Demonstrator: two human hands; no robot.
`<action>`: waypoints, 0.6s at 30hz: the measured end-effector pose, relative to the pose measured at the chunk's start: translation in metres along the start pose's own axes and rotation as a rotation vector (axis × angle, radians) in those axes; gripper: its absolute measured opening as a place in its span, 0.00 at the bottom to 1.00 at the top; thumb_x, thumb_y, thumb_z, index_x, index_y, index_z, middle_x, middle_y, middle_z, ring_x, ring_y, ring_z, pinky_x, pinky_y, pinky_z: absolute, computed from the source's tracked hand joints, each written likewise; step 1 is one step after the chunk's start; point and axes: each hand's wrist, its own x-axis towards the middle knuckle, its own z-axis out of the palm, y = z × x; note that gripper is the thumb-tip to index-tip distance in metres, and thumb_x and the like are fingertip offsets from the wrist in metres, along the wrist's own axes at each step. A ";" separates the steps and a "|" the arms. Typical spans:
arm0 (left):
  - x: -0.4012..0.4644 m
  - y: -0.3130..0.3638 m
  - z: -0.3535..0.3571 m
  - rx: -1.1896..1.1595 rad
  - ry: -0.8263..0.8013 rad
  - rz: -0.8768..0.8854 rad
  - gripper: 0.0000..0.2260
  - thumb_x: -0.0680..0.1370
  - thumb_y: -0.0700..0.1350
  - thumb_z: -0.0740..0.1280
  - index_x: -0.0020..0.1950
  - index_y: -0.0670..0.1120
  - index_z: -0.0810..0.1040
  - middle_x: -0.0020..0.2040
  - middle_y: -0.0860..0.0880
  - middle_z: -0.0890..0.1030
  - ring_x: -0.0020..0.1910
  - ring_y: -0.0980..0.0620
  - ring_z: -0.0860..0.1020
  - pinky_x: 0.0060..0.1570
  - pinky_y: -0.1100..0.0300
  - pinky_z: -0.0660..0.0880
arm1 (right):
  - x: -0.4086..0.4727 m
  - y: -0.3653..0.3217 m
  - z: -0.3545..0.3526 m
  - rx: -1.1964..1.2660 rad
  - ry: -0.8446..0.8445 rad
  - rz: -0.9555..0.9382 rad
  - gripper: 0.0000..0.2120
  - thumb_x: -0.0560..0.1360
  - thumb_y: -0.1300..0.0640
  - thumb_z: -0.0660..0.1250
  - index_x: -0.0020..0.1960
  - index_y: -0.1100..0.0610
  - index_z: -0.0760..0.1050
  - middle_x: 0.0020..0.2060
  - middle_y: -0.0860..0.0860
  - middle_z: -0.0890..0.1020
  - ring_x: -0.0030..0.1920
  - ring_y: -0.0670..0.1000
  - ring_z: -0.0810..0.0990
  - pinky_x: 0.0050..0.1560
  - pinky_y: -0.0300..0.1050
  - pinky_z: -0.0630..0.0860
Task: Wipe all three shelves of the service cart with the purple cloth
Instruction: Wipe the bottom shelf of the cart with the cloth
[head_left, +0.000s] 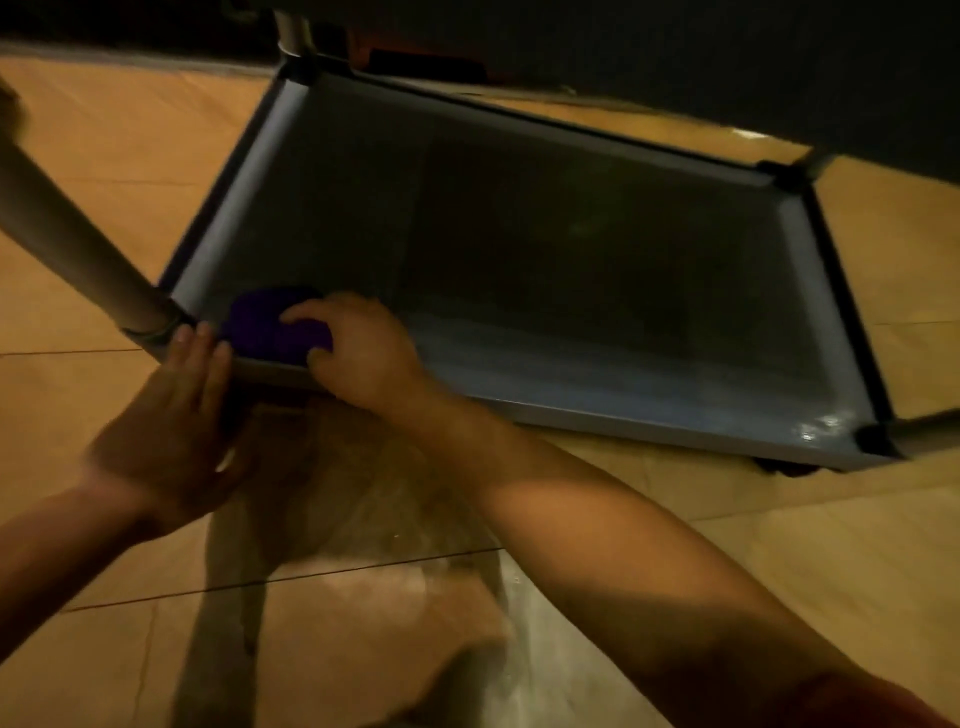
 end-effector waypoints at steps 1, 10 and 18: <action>0.002 -0.004 0.006 0.003 -0.002 -0.014 0.52 0.69 0.65 0.66 0.82 0.47 0.39 0.82 0.43 0.39 0.81 0.38 0.44 0.74 0.36 0.58 | -0.015 0.012 -0.009 -0.006 -0.005 0.015 0.21 0.77 0.60 0.67 0.69 0.49 0.76 0.66 0.57 0.77 0.65 0.58 0.75 0.63 0.55 0.76; 0.027 0.031 0.009 -0.072 -0.032 -0.211 0.47 0.73 0.74 0.54 0.72 0.35 0.65 0.73 0.29 0.64 0.74 0.29 0.63 0.71 0.31 0.61 | -0.139 0.137 -0.110 -0.214 0.163 0.357 0.17 0.74 0.58 0.68 0.60 0.45 0.80 0.61 0.53 0.79 0.59 0.56 0.79 0.59 0.54 0.77; 0.096 0.247 -0.043 -0.092 0.009 0.026 0.33 0.81 0.64 0.46 0.82 0.50 0.51 0.83 0.43 0.51 0.81 0.38 0.45 0.77 0.36 0.47 | -0.119 0.126 -0.104 -0.391 0.143 0.261 0.27 0.75 0.41 0.65 0.73 0.42 0.68 0.63 0.56 0.75 0.62 0.62 0.74 0.59 0.56 0.74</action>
